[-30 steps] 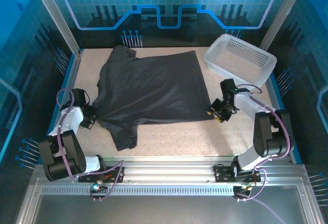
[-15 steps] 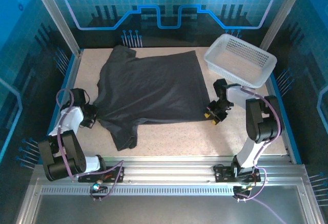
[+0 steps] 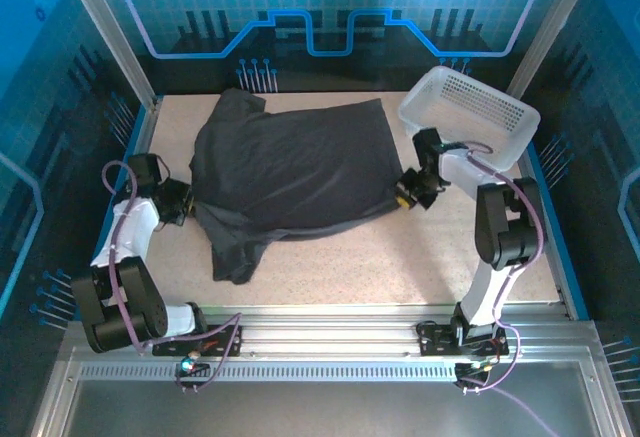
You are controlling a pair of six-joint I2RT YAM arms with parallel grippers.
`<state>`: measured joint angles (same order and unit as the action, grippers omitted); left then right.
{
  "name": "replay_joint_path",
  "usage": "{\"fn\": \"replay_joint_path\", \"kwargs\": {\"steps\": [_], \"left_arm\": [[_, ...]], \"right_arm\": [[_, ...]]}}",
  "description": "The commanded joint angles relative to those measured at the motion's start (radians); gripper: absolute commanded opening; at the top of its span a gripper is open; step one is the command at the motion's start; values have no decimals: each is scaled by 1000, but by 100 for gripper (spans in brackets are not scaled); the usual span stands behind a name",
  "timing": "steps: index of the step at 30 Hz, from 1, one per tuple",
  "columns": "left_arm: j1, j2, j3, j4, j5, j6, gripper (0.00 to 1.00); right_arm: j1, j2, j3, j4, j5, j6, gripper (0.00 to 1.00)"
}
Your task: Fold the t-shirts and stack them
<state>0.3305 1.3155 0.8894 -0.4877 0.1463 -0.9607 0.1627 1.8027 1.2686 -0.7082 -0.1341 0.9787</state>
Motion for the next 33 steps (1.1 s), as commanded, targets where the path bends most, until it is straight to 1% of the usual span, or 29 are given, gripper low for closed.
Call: {"fn": "replay_joint_path", "kwargs": {"steps": [1, 7, 10, 13, 16, 19, 21, 23, 25, 27, 31, 33], "left_arm": [[-25, -27, 165, 70, 67, -91, 0], [-27, -48, 452, 118, 78, -163, 0], [-27, -83, 541, 182, 74, -202, 0], [-25, -134, 608, 227, 55, -234, 0], [-24, -178, 690, 239, 15, -235, 0], [-24, -185, 786, 243, -1, -246, 0], [-24, -173, 843, 239, -4, -261, 0], [-23, -147, 896, 212, -4, -278, 0], [-22, -98, 947, 144, 8, -287, 0], [-22, -40, 952, 114, 38, -298, 0], [-16, 95, 918, 137, 136, -337, 0], [-15, 165, 928, 152, 172, -327, 0]], "right_arm": [[7, -127, 153, 94, 28, -106, 0], [-25, -213, 381, 182, -10, -193, 0], [-35, -265, 478, 205, -33, -230, 0], [-49, -344, 525, 234, -48, -244, 0], [-76, -429, 539, 262, -65, -234, 0], [-125, -504, 534, 304, -93, -194, 0], [-154, -518, 551, 314, -119, -161, 0], [-166, -504, 578, 322, -147, -140, 0], [-166, -467, 602, 329, -176, -131, 0], [-163, -419, 606, 363, -219, -110, 0], [-114, -278, 655, 382, -285, -124, 0], [-87, -196, 709, 362, -308, -134, 0]]}}
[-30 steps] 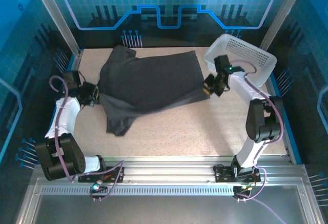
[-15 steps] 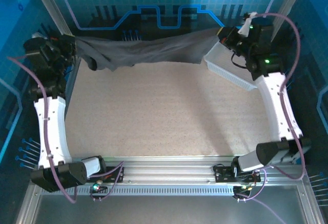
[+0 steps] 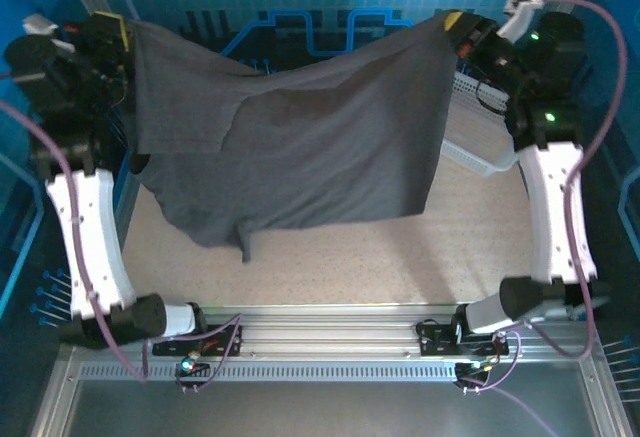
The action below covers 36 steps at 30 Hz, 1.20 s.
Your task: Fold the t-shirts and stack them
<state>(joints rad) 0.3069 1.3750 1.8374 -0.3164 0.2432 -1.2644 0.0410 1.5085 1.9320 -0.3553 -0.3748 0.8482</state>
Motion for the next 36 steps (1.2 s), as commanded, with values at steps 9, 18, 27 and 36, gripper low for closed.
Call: {"fn": "replay_joint_path", "kwargs": {"steps": [9, 18, 27, 36], "left_arm": [[34, 379, 230, -3, 163, -43, 0], [70, 408, 652, -157, 146, -85, 0], [58, -157, -302, -313, -24, -51, 8], [-58, -123, -920, -309, 5, 214, 56]], "right_arm": [[86, 462, 492, -110, -89, 23, 0], [6, 602, 915, -262, -64, 89, 0], [19, 65, -90, -287, 154, -66, 0], [67, 2, -701, -289, 230, -110, 47]]}}
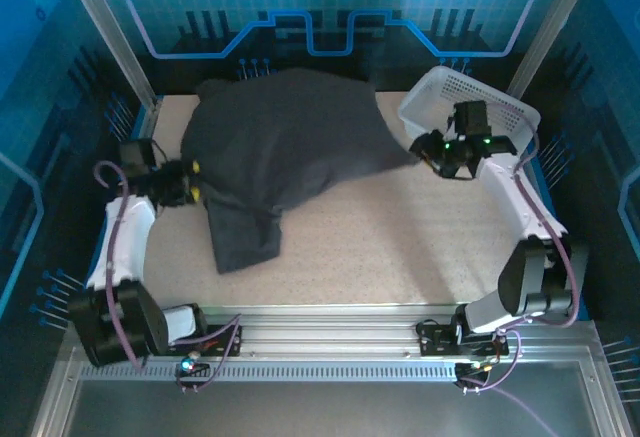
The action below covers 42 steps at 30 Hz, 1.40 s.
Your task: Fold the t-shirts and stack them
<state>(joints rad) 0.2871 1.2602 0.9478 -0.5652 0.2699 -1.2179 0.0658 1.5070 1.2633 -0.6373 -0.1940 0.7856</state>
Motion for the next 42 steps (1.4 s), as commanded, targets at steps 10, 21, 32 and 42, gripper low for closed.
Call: {"fn": "replay_joint_path", "kwargs": {"steps": [10, 21, 32, 42], "left_arm": [[-57, 29, -148, -57, -109, 242, 46], [-58, 292, -70, -49, -132, 216, 30], [20, 321, -134, -125, -250, 222, 20], [92, 276, -134, -35, -73, 335, 36]], "right_arm": [[257, 145, -31, 21, 162, -94, 39], [255, 539, 215, -51, 159, -138, 25], [162, 635, 320, -306, 244, -143, 21], [131, 510, 199, -221, 139, -207, 25]]}}
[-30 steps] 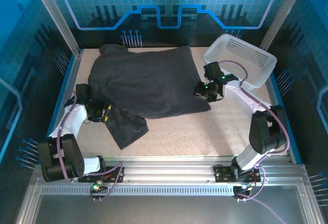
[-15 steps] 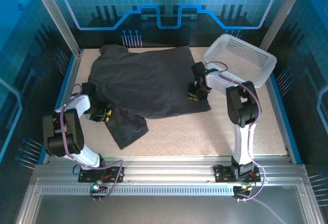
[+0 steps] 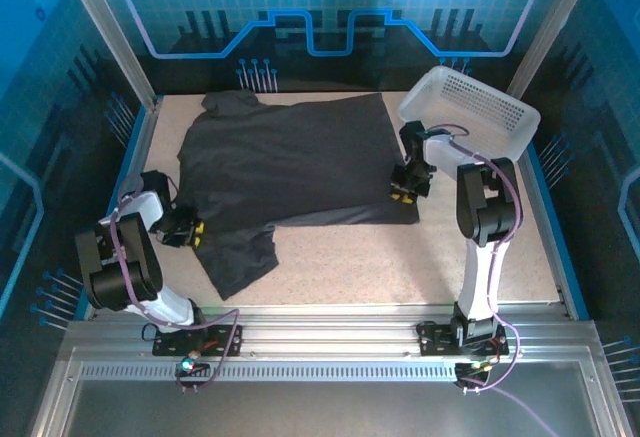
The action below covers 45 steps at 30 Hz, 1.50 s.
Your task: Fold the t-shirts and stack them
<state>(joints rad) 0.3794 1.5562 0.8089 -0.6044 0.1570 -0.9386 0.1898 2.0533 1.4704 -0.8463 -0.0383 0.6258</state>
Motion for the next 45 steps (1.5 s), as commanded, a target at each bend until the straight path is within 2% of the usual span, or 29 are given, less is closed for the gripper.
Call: {"fn": "replay_joint_path", "kwargs": {"steps": [1, 5, 8, 10, 14, 16, 18, 21, 24, 26, 31, 34, 36, 39, 45], "left_arm": [[-9, -34, 22, -13, 39, 66, 39], [-49, -139, 80, -128, -48, 69, 52], [-100, -229, 76, -236, -167, 29, 52], [-107, -281, 20, -260, -195, -5, 52], [-113, -334, -61, -295, -148, -23, 49], [-149, -372, -101, -328, -93, -50, 48], [-212, -420, -132, -380, -82, -77, 47], [-274, -482, -183, -456, -99, -107, 47], [-283, -529, -252, -441, -87, -138, 47], [-282, -518, -269, -419, -75, -149, 47], [-277, -484, -138, -384, -177, -96, 48], [-283, -403, -99, -417, -129, -89, 47], [-322, -385, -127, -424, -92, -110, 45], [-384, -435, -184, -438, -100, -171, 43], [-423, -418, -243, -411, -93, -221, 43]], "right_arm": [[11, -43, -5, -8, -15, -54, 27], [20, -106, 7, 8, 25, -64, 33], [20, -174, -25, 14, 64, -56, 36], [11, -226, -72, 18, 73, -36, 39], [-15, -325, -202, 39, 28, 3, 42], [-27, -370, -271, 49, 6, 12, 42], [-45, -394, -326, 69, -25, 18, 42], [-66, -385, -360, 81, -62, 14, 43], [-69, -375, -371, 93, -82, 15, 43], [-69, -359, -372, 91, -99, 18, 43], [-72, -356, -374, 80, -97, 17, 43], [-77, -349, -366, 57, -83, 11, 43], [-88, -339, -366, 53, -87, 12, 42], [-96, -331, -366, 50, -90, 12, 42], [-96, -332, -372, 55, -108, 24, 43]]}}
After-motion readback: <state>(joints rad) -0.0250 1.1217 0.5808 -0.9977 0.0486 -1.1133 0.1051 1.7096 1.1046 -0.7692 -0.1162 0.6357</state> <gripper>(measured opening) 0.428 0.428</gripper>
